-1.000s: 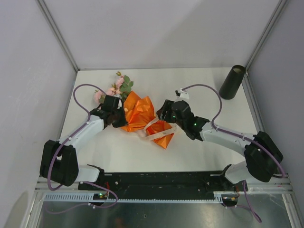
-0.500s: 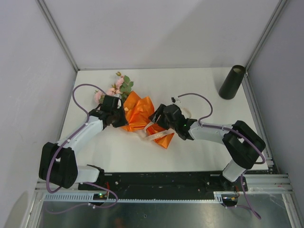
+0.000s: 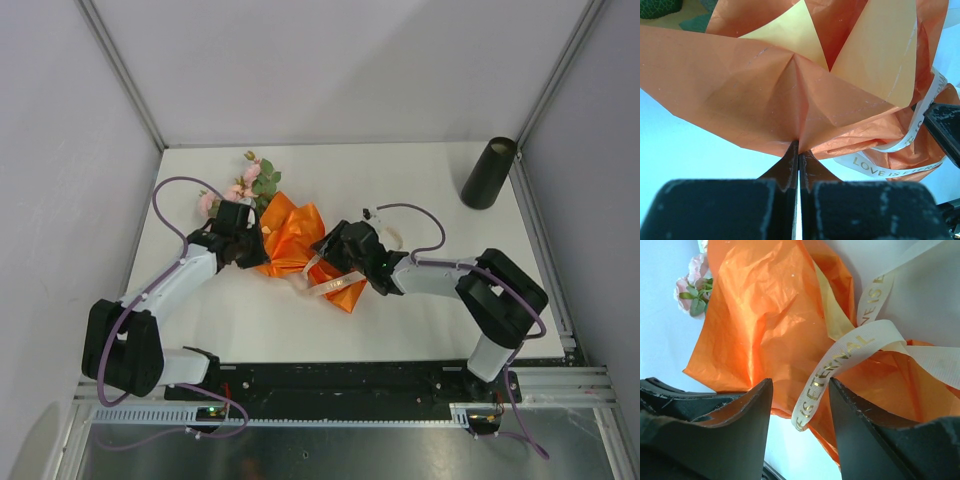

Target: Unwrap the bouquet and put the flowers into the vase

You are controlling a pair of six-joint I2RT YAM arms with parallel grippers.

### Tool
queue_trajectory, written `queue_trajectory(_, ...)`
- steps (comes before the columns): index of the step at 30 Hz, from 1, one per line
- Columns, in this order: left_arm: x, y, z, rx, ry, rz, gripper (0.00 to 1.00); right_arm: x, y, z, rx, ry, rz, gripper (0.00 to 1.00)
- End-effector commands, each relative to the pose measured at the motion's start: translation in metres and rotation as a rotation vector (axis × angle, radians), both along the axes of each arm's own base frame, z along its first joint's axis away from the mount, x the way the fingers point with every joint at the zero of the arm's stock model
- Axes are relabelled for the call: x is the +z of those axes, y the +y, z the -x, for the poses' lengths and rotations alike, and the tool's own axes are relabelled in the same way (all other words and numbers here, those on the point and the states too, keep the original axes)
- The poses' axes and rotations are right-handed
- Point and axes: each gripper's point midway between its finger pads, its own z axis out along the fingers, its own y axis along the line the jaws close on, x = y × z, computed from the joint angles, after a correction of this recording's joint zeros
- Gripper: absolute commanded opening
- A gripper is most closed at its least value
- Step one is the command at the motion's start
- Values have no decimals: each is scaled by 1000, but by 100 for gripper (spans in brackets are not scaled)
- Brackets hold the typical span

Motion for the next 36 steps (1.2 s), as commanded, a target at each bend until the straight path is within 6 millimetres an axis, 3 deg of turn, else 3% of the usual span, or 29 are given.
queue_trajectory(1,5,-2,0,-21,-23,16,0,-2,1,-12,-52,6,-29,51)
queue_trajectory(5,6,-2,0,-21,-23,16,0,0,0,-19,-51,-4,-46,33)
queue_trajectory(8,5,-1,0,-18,-23,12,0,6,-5,-25,-63,-24,-48,10)
queue_trajectory(10,4,1,0,-12,-22,3,0,15,-7,-28,-62,-53,-51,2)
queue_trajectory(16,-2,12,0,21,-1,-45,0,66,-14,-34,-27,-193,-80,0)
queue_trajectory(20,-2,21,-2,43,5,-71,0,100,-32,-36,-21,-281,-62,0)
queue_trajectory(28,1,36,-8,82,6,-112,0,153,-98,-34,-110,-407,60,0)
queue_trajectory(36,-4,41,-12,95,23,-140,0,186,-166,-26,-213,-479,181,0)
